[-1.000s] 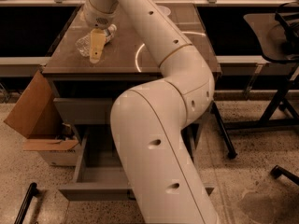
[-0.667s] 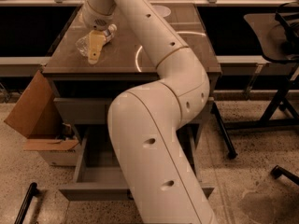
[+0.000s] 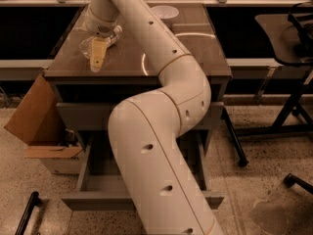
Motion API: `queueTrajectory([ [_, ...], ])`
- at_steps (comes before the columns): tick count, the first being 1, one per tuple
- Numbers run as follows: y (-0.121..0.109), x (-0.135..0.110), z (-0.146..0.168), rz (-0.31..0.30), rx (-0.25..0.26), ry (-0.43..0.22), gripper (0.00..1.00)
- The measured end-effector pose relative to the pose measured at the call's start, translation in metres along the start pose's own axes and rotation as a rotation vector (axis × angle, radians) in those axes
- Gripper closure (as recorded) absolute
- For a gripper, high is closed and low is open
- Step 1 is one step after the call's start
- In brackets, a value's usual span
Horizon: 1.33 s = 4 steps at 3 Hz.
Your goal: Place water bottle into middle drawer
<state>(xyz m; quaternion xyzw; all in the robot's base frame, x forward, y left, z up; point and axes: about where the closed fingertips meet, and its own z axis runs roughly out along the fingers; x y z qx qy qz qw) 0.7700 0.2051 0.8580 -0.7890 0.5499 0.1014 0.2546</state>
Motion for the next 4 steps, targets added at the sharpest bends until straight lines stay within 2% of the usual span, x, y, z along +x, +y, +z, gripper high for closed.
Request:
queueTrajectory([
  [3, 0.003, 0.01, 0.018, 0.019, -0.034, 0.007, 0.0],
  [4, 0.003, 0.014, 0.019, 0.026, -0.035, 0.01, 0.19],
])
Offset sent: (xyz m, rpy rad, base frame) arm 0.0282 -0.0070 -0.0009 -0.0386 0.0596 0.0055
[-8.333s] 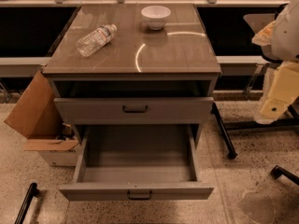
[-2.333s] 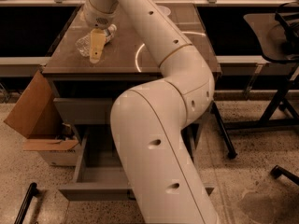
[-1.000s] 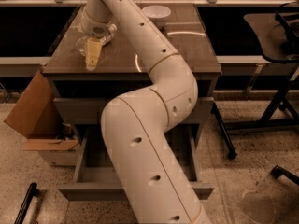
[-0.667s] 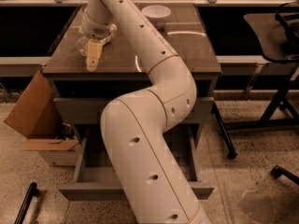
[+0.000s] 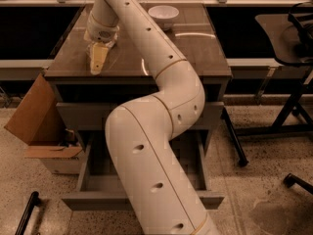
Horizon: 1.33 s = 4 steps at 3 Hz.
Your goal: Place water bottle into middle drawer
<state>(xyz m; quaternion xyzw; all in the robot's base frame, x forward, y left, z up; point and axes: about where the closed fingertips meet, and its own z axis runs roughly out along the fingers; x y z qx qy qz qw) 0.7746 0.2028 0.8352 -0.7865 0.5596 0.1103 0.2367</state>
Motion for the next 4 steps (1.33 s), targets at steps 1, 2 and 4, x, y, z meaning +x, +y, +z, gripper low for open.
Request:
queueTrajectory([
  [1, -0.001, 0.001, -0.006, 0.001, 0.008, 0.007, 0.2],
  [2, -0.008, -0.001, -0.031, 0.004, 0.061, 0.017, 0.0],
  [4, -0.017, 0.001, -0.082, 0.039, 0.155, 0.029, 0.0],
])
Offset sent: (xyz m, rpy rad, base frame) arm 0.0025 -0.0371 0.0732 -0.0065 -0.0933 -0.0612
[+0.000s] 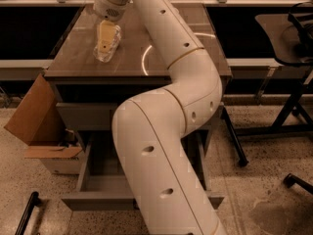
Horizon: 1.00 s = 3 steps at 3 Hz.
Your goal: Place water bottle into middle drawer
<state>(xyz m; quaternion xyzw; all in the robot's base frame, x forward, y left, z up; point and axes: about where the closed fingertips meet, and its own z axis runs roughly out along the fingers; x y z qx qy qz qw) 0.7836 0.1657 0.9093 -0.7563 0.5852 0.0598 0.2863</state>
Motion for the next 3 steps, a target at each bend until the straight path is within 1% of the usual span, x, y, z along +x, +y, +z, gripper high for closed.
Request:
queueTrajectory([
  [1, 0.003, 0.001, -0.002, 0.03, -0.009, 0.0, 0.0],
  [2, 0.011, 0.003, 0.014, 0.02, -0.049, 0.031, 0.0],
  [3, 0.016, 0.005, 0.027, 0.026, -0.074, 0.057, 0.0],
])
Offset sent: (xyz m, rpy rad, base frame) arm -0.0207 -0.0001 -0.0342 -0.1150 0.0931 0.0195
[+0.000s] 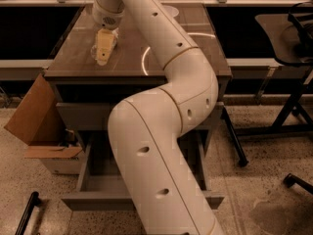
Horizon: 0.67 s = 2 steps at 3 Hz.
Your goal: Place water bottle into middle drawer
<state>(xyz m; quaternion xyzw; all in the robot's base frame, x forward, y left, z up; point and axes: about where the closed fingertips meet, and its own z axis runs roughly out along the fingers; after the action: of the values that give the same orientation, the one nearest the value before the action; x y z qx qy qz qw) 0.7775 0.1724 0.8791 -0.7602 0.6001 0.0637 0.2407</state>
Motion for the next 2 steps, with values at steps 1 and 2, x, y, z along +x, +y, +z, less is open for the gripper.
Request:
queueTrajectory([
  [1, 0.003, 0.008, 0.016, 0.02, -0.022, 0.059, 0.0],
  [2, 0.004, 0.018, 0.025, 0.041, -0.03, 0.094, 0.0],
])
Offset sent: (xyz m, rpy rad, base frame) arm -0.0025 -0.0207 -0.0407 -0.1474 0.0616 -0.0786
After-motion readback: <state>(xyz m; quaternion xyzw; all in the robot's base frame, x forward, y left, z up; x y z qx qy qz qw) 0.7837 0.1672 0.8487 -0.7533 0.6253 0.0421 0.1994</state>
